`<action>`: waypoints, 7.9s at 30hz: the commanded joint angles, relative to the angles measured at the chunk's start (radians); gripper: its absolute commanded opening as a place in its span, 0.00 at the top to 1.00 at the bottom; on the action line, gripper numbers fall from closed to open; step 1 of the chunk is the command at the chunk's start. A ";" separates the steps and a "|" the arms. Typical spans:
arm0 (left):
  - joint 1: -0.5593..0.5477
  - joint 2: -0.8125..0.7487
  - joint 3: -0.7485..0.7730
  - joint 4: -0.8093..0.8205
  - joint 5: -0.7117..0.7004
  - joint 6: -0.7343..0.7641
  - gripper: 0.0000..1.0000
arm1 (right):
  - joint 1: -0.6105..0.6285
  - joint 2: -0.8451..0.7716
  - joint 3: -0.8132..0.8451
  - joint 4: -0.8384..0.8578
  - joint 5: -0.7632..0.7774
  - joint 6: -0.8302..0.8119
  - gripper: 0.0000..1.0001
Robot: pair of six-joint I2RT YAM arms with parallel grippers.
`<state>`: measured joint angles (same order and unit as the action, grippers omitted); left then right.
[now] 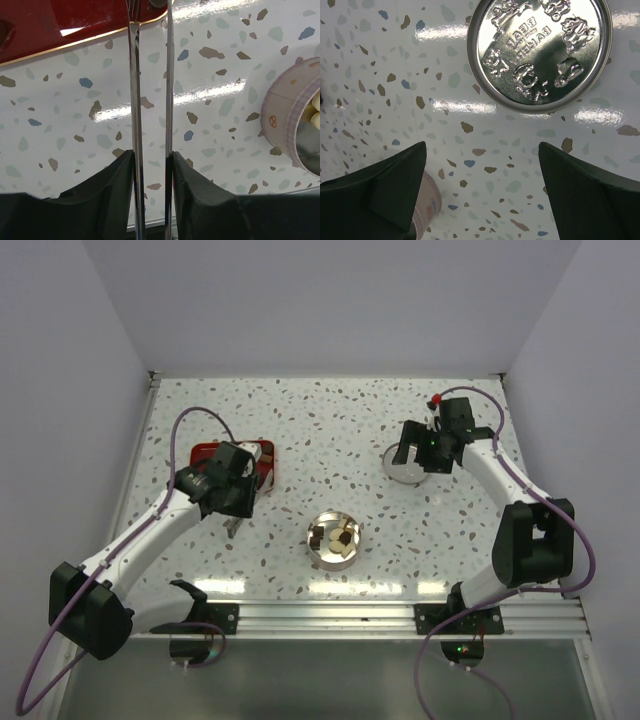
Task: Pack the chocolate
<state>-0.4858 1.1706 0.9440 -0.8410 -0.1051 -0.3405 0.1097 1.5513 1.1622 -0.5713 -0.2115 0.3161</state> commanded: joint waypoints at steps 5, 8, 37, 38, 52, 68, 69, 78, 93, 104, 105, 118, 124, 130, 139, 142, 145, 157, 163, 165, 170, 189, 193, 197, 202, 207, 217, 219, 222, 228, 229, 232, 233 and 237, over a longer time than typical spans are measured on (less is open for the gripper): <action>-0.007 -0.009 0.030 -0.032 -0.030 -0.006 0.60 | -0.007 -0.036 -0.001 -0.013 -0.009 -0.012 0.03; -0.007 -0.008 0.032 -0.035 -0.042 -0.008 0.60 | -0.007 -0.037 0.001 -0.015 -0.009 -0.015 0.03; -0.007 -0.026 0.150 -0.017 -0.071 0.008 0.60 | -0.008 -0.040 0.004 -0.019 -0.009 -0.014 0.03; -0.007 -0.029 0.150 -0.001 -0.062 0.009 0.60 | -0.008 -0.040 0.001 -0.018 -0.011 -0.014 0.03; -0.007 -0.029 0.111 0.008 -0.090 -0.022 0.59 | -0.008 -0.033 0.010 -0.024 -0.015 -0.018 0.03; -0.007 -0.038 0.039 0.031 -0.039 -0.043 0.59 | -0.008 -0.036 0.002 -0.025 -0.017 -0.017 0.03; -0.007 -0.038 0.038 0.037 -0.033 -0.043 0.59 | -0.008 -0.034 0.002 -0.024 -0.017 -0.015 0.03; -0.007 -0.049 0.035 0.063 -0.027 -0.046 0.58 | -0.008 -0.034 0.002 -0.025 -0.016 -0.017 0.03; -0.007 -0.029 -0.007 0.065 -0.027 -0.048 0.58 | -0.008 -0.034 -0.002 -0.027 -0.017 -0.018 0.03; -0.007 -0.015 -0.016 0.103 -0.027 -0.046 0.69 | -0.008 -0.043 -0.001 -0.030 -0.011 -0.020 0.03; -0.007 -0.017 -0.016 0.105 -0.030 -0.040 0.70 | -0.008 -0.042 -0.002 -0.030 -0.012 -0.020 0.03; -0.008 -0.104 0.075 -0.010 -0.045 -0.046 0.73 | -0.008 -0.030 0.017 -0.029 -0.020 -0.018 0.03; -0.028 -0.153 0.072 0.006 -0.002 -0.057 0.73 | -0.007 -0.026 0.030 -0.035 -0.020 -0.020 0.03; -0.221 -0.172 0.041 0.091 0.050 -0.103 0.73 | -0.008 -0.025 0.033 -0.036 -0.020 -0.018 0.03; -0.531 -0.146 0.073 0.132 -0.030 -0.209 0.73 | -0.008 -0.025 0.042 -0.047 -0.020 -0.020 0.03; -0.579 -0.146 0.076 0.125 -0.053 -0.255 0.73 | -0.008 -0.026 0.042 -0.048 -0.019 -0.022 0.03; -0.617 -0.147 0.069 0.102 -0.061 -0.296 0.73 | -0.008 -0.030 0.040 -0.050 -0.016 -0.022 0.03; -0.639 -0.143 0.059 0.054 -0.073 -0.331 0.61 | -0.008 -0.020 0.033 -0.047 -0.019 -0.023 0.03; -0.640 -0.147 0.071 0.033 -0.085 -0.327 0.60 | -0.008 -0.014 0.037 -0.045 -0.019 -0.023 0.03; -0.640 -0.144 0.094 0.020 -0.117 -0.330 0.61 | -0.008 -0.014 0.042 -0.045 -0.017 -0.025 0.03; -0.619 -0.100 0.186 -0.015 -0.241 -0.309 0.63 | -0.008 -0.016 0.045 -0.042 -0.019 -0.018 0.03; -0.013 -0.032 0.115 0.085 -0.144 -0.041 0.61 | -0.008 -0.057 0.024 -0.056 -0.003 -0.035 0.03; -0.013 -0.046 0.062 0.105 -0.136 -0.054 0.60 | -0.008 -0.051 0.025 -0.053 -0.012 -0.031 0.03; -0.013 -0.046 0.045 0.112 -0.153 -0.066 0.59 | -0.008 -0.051 0.027 -0.055 -0.012 -0.029 0.03; -0.013 -0.025 0.030 0.137 -0.151 -0.060 0.57 | -0.008 -0.049 0.016 -0.053 -0.014 -0.029 0.03; -0.013 0.001 -0.002 0.180 -0.140 -0.061 0.57 | -0.008 -0.053 0.010 -0.052 -0.009 -0.031 0.03; -0.011 0.050 -0.007 0.237 -0.111 -0.064 0.55 | -0.008 -0.048 0.014 -0.050 -0.006 -0.029 0.03; -0.011 0.060 -0.005 0.249 -0.108 -0.060 0.55 | -0.008 -0.046 0.014 -0.050 -0.006 -0.029 0.03; -0.007 0.070 -0.005 0.253 -0.125 -0.058 0.54 | -0.007 -0.046 0.014 -0.052 -0.003 -0.031 0.03; 0.003 0.080 -0.011 0.275 -0.113 -0.042 0.53 | -0.007 -0.043 0.011 -0.052 -0.002 -0.032 0.03; 0.003 0.080 -0.013 0.278 -0.111 -0.037 0.53 | -0.008 -0.045 0.013 -0.050 -0.003 -0.031 0.03; 0.013 0.093 -0.008 0.283 -0.114 -0.025 0.53 | -0.008 -0.043 0.016 -0.050 -0.003 -0.031 0.03; 0.018 0.096 -0.008 0.287 -0.111 -0.020 0.54 | -0.008 -0.043 0.016 -0.050 -0.003 -0.031 0.03; 0.035 0.113 -0.004 0.307 -0.094 -0.002 0.53 | -0.008 -0.042 0.017 -0.052 -0.002 -0.031 0.03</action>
<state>-0.4679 1.2762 0.9340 -0.5995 -0.2157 -0.3775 0.1043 1.5295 1.1721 -0.6212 -0.2115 0.2943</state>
